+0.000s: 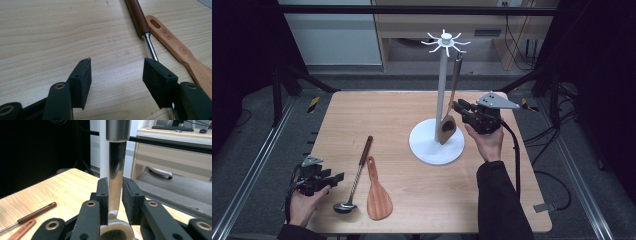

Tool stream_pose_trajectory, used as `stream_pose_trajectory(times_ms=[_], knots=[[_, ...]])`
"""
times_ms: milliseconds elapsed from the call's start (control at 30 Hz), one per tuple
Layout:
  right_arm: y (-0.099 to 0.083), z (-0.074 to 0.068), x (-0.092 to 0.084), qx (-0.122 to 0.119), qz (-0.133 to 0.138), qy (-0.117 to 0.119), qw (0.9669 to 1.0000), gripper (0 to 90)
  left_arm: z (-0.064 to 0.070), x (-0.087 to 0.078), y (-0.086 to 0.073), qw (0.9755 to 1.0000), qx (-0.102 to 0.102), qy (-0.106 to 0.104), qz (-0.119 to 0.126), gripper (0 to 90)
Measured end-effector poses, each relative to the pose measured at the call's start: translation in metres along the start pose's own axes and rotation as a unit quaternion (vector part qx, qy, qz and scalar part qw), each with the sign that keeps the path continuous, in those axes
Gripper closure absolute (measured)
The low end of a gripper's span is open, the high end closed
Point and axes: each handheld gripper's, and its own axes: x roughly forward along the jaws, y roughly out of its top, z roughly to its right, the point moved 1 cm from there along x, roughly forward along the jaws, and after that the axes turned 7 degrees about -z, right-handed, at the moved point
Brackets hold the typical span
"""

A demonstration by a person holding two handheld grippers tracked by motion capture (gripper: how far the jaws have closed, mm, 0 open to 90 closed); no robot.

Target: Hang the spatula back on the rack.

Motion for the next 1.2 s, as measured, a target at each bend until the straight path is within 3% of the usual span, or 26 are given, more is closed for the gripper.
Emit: stream_pose_trajectory(times_ms=[267,600,767,900,1200], knots=[[-0.004,-0.008,-0.016,-0.006,-0.012,-0.017,0.9998,74.5,0.001,0.000,0.000,1.0000,0.000,0.000,0.001,40.6],[-0.024,-0.009,-0.040,0.003,-0.025,-0.024,0.9994,88.3,0.001,0.000,0.000,1.0000,-0.001,-0.004,0.001,42.1],[-0.033,-0.008,-0.051,0.017,-0.019,-0.021,0.9995,90.0,0.000,0.000,0.000,1.0000,-0.004,-0.007,0.002,43.0],[-0.035,-0.011,-0.057,0.016,-0.016,-0.022,0.9995,90.0,0.000,0.000,0.000,1.0000,-0.004,-0.008,0.002,43.2],[-0.020,-0.019,-0.065,0.016,0.015,-0.024,0.9995,90.0,0.000,0.000,0.000,0.9999,-0.006,-0.008,0.003,43.1]])
